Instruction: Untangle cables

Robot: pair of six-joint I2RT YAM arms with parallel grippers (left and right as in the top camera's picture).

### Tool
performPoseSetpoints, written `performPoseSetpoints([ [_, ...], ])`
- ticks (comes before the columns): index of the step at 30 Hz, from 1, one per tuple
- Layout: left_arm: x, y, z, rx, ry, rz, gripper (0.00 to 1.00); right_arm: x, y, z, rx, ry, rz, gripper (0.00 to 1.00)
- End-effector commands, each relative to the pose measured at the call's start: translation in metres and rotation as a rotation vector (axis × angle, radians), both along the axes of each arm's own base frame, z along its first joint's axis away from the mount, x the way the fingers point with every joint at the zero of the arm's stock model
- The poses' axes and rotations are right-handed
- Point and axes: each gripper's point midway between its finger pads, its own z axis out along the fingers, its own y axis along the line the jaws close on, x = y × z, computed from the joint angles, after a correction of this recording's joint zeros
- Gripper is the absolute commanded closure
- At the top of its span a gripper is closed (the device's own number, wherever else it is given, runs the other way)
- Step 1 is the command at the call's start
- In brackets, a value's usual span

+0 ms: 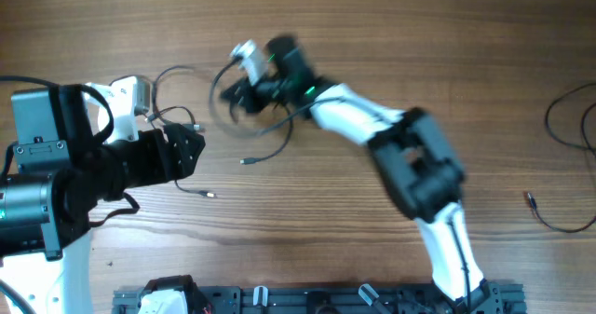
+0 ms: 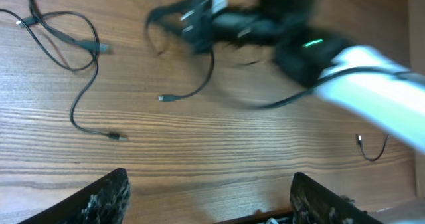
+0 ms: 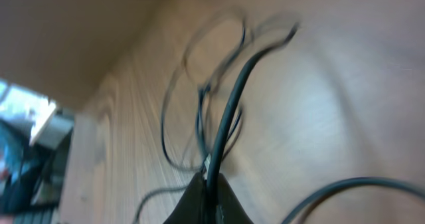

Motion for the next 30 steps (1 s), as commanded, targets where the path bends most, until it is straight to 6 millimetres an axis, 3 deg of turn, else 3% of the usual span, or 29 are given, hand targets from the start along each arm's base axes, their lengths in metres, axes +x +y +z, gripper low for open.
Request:
performPoseSetpoints([
  [1,-0.001,0.002,-0.002,0.015,0.005,0.008,0.21,0.014,-0.048,0.143,0.119,-0.237,-0.036,0.96],
  [4,-0.001,0.003,-0.002,0.02,0.005,0.011,0.2,-0.008,-0.076,0.228,0.164,-0.361,-0.071,0.96],
  [8,0.0,0.003,-0.002,0.021,0.005,0.011,0.2,-0.06,-0.08,0.296,0.224,-0.45,-0.036,0.96],
  [11,0.0,0.003,-0.002,0.021,0.005,0.011,0.2,-0.104,-0.057,0.316,0.247,-0.566,0.068,0.96],
  [15,-0.002,0.003,-0.003,0.022,0.012,0.009,0.2,-0.108,-0.056,0.323,0.185,-0.663,0.002,0.96],
  [17,-0.002,0.003,-0.004,0.036,0.004,-0.013,0.18,-0.115,-0.063,0.343,0.202,-0.72,-0.006,0.96],
  [20,0.0,0.01,-0.007,0.067,0.015,0.006,0.18,-0.128,-0.08,0.389,0.239,-0.85,-0.049,0.96],
  [22,0.002,0.011,-0.014,0.071,0.036,0.008,0.18,-0.142,-0.107,0.44,0.265,-0.995,-0.146,0.96],
  [25,0.005,0.011,-0.026,0.068,0.068,0.007,0.18,-0.169,-0.141,0.497,0.321,-1.127,-0.244,0.96],
  [27,0.008,0.011,-0.036,0.061,0.093,0.004,0.21,-0.179,-0.157,0.518,0.342,-1.168,-0.299,0.96],
  [30,0.014,0.002,-0.043,0.037,0.07,-0.064,0.25,-0.183,-0.161,0.52,0.343,-1.16,-0.305,0.96],
])
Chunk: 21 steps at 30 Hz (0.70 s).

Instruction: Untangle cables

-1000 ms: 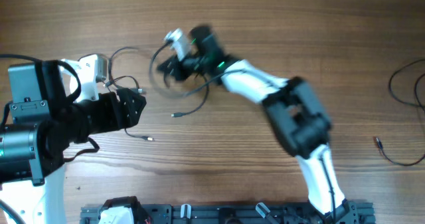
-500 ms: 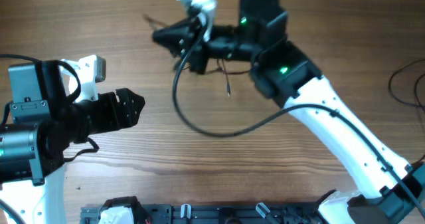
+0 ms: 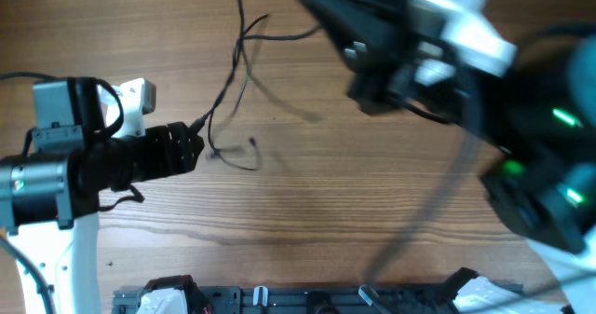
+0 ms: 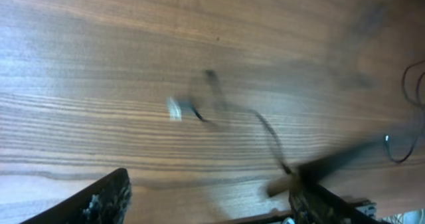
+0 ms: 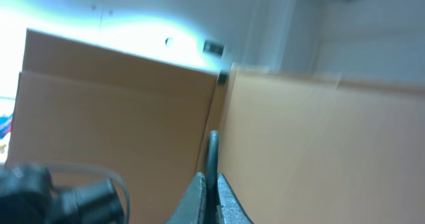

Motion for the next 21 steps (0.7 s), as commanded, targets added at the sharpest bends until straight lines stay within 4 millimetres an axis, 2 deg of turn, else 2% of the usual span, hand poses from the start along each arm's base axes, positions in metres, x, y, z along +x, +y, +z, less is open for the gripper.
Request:
performPoseSetpoints([
  [1,0.006,-0.012,-0.009,-0.017,-0.035,-0.129,0.24,0.014,0.0,-0.007,-0.013,0.026,-0.056,0.96],
  [5,0.019,-0.015,-0.014,-0.009,-0.097,-0.19,0.25,0.015,0.0,-0.01,-0.01,0.056,-0.049,0.96],
  [9,0.025,-0.021,-0.014,-0.045,-0.125,-0.209,0.34,0.016,0.001,-0.013,-0.019,0.068,-0.049,0.96],
  [12,0.018,-0.042,-0.012,-0.131,-0.121,-0.273,0.35,0.017,0.001,-0.015,-0.025,0.074,-0.049,0.96],
  [16,0.01,-0.072,-0.031,-0.106,-0.141,-0.477,0.32,0.017,0.001,-0.015,-0.025,0.075,-0.048,0.96],
  [21,0.037,-0.102,-0.032,-0.046,-0.329,-0.663,0.25,0.016,0.003,-0.02,-0.042,0.092,-0.041,0.96],
])
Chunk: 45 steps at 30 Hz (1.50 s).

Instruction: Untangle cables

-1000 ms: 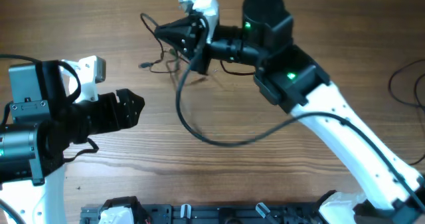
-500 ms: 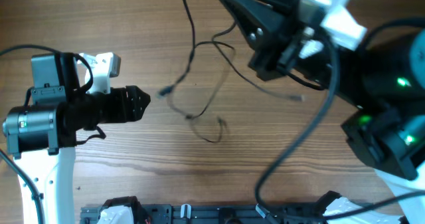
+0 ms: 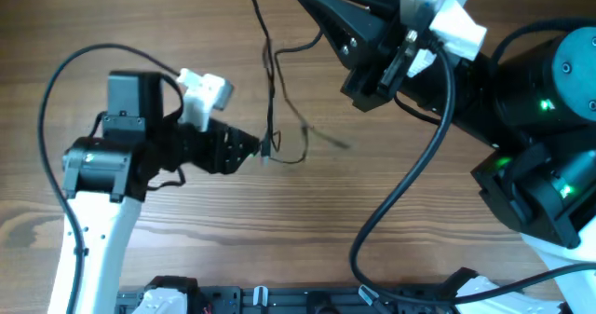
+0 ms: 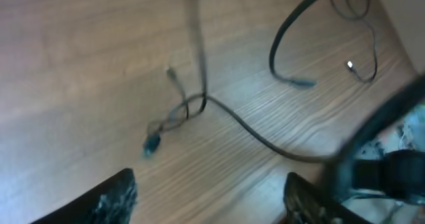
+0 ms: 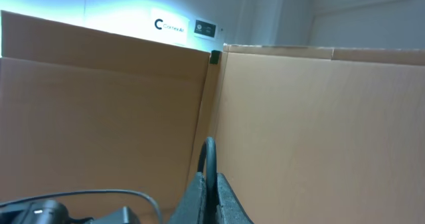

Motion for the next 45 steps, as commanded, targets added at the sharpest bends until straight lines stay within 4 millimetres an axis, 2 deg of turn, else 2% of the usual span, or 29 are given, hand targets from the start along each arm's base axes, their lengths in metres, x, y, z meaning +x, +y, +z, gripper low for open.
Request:
performPoseSetpoints([
  [1,0.012,-0.021,-0.002,0.023,-0.12,-0.155,0.23,-0.002,-0.004,0.003,0.007,0.008,-0.008,0.96],
  [4,0.033,-0.045,-0.014,0.018,-0.146,-0.219,0.23,-0.011,-0.008,0.008,0.017,-0.002,0.009,0.96],
  [6,0.04,-0.053,-0.023,0.018,-0.138,-0.239,0.23,-0.02,-0.009,0.011,0.017,-0.016,0.037,0.96],
  [8,0.05,-0.06,-0.033,0.017,-0.136,-0.251,0.28,-0.027,-0.013,0.015,0.028,-0.017,0.048,0.96],
  [9,0.06,-0.065,-0.039,0.014,-0.147,-0.257,0.36,-0.03,-0.016,0.017,0.032,-0.02,0.049,0.96],
  [10,0.068,-0.069,-0.043,0.008,-0.153,-0.254,0.51,-0.032,-0.017,0.016,0.03,-0.017,0.049,0.96],
  [11,0.075,-0.072,-0.046,-0.007,-0.144,-0.232,0.7,-0.031,-0.017,0.014,0.024,-0.008,0.048,0.96],
  [12,0.08,-0.073,-0.048,-0.02,-0.132,-0.209,0.84,-0.03,-0.016,0.011,0.015,0.003,0.047,0.96],
  [13,0.083,-0.074,-0.05,-0.023,-0.125,-0.201,0.95,-0.028,-0.015,0.007,0.005,0.018,0.046,0.96],
  [14,0.084,-0.072,-0.052,-0.016,-0.119,-0.186,0.96,-0.026,-0.014,0.004,-0.003,0.03,0.039,0.96],
  [16,0.099,-0.05,-0.06,0.065,-0.093,-0.038,0.96,-0.02,-0.014,-0.003,-0.029,0.032,0.008,0.96],
  [18,0.12,0.005,-0.073,0.195,-0.041,0.268,0.96,0.0,-0.025,-0.01,-0.045,0.052,-0.124,0.96],
  [21,0.119,0.076,-0.087,0.307,0.039,0.467,0.96,0.033,-0.053,-0.019,-0.048,0.105,-0.373,0.96],
  [22,0.111,0.117,-0.094,0.329,0.104,0.566,0.96,0.051,-0.078,-0.024,-0.066,0.113,-0.558,0.96],
  [24,0.1,0.151,-0.1,0.334,0.164,0.65,0.96,0.061,-0.098,-0.025,-0.081,0.106,-0.697,0.96],
  [26,0.085,0.193,-0.104,0.313,0.239,0.785,0.96,0.067,-0.127,-0.024,-0.101,0.094,-0.867,0.96],
  [27,0.082,0.205,-0.104,0.28,0.258,0.846,0.96,0.068,-0.138,-0.025,-0.107,0.096,-0.936,0.96],
  [29,0.074,0.232,-0.105,0.232,0.291,0.958,0.96,0.068,-0.179,-0.024,-0.077,0.127,-1.165,0.96],
  [31,0.065,0.254,-0.105,0.2,0.316,1.054,0.96,0.057,-0.227,-0.022,-0.004,0.176,-1.429,0.96],
  [33,0.061,0.263,-0.105,0.181,0.327,1.092,0.96,0.052,-0.242,-0.019,-0.04,0.163,-1.522,0.96],
  [40,0.06,0.252,-0.105,0.115,0.353,1.058,0.96,0.057,-0.24,-0.014,-0.061,0.128,-1.499,0.96],
  [42,0.059,0.247,-0.106,0.097,0.366,1.045,0.96,0.06,-0.257,-0.011,-0.045,0.116,-1.541,0.96],
  [45,0.056,0.236,-0.107,0.057,0.397,1.014,0.96,0.069,-0.309,-0.016,-0.041,0.131,-1.675,0.96],
])
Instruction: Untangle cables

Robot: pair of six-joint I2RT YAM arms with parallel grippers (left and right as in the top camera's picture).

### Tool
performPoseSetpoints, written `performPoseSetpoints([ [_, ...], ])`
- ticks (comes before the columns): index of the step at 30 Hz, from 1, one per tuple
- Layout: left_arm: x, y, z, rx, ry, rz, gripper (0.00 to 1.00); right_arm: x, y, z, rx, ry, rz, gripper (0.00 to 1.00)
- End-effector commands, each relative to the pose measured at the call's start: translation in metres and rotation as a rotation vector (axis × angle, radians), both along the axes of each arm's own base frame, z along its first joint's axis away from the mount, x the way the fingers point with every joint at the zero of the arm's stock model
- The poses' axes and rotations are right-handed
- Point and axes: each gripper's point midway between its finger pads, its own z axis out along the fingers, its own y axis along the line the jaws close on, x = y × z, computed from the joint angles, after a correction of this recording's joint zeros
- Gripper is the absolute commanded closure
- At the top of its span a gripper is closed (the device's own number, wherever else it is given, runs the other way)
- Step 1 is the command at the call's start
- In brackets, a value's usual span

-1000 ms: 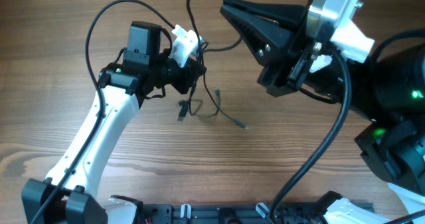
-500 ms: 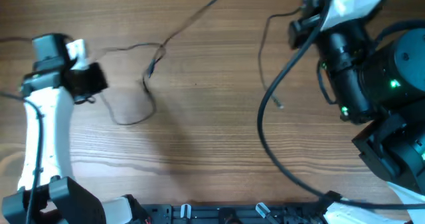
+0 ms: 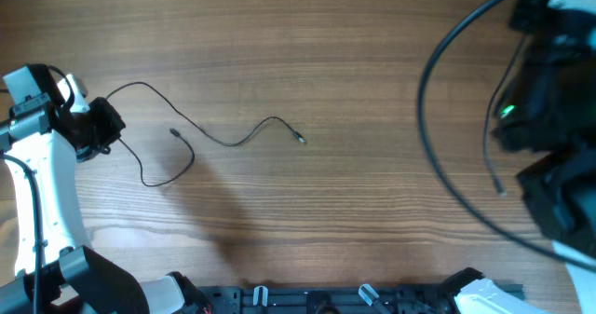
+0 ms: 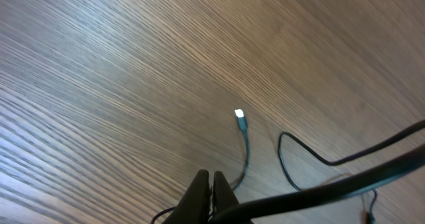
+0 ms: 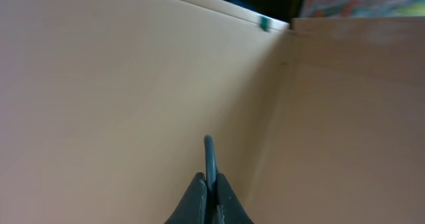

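A thin black cable [image 3: 223, 142] lies stretched over the left half of the table, one plug [image 4: 240, 114] near the middle. My left gripper [image 3: 104, 128] at the far left edge is shut on it; in the left wrist view its jaws [image 4: 210, 184] are pressed together with the cable running out below. The right arm [image 3: 549, 81] is raised at the far right. Its gripper [image 5: 209, 181] is shut on a second cable [image 5: 209, 151], whose free end [image 3: 495, 179] hangs over the table's right side. The two cables are apart.
The right arm's own thick black lead [image 3: 433, 156] arcs over the right half of the table; a similar lead [image 4: 345, 181] crosses the left wrist view. A black rack [image 3: 317, 300] runs along the front edge. Cardboard walls [image 5: 99, 84] fill the right wrist view.
My left gripper was open mid-table beside the hanging tangle; now it is shut on one cable at the far left. The right arm has moved to the far right with the other cable.
My right gripper was shut on the tangle on the table, the left gripper open at the left. Then the right arm was high with the cables dangling. The open left gripper came beside the hanging loops. Now each gripper has one cable, far apart.
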Motion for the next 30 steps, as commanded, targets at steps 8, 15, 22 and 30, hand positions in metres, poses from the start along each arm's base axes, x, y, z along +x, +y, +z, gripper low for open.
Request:
performPoseSetpoints([
  [8,0.002,-0.034,-0.001,-0.066,0.006,-0.111,0.96,0.062,-0.121,-0.049,0.167,0.072,0.235,0.96],
  [15,0.006,-0.073,-0.003,-0.053,0.021,-0.269,0.96,0.099,-0.225,-0.092,0.501,-0.019,0.395,0.96],
  [22,0.012,-0.104,-0.002,-0.048,0.013,-0.366,0.96,0.115,-0.322,-0.234,0.877,0.127,0.192,0.96],
  [30,0.012,-0.123,-0.002,-0.048,0.015,-0.42,0.96,0.034,-0.354,-0.448,1.362,0.49,-0.567,0.96],
])
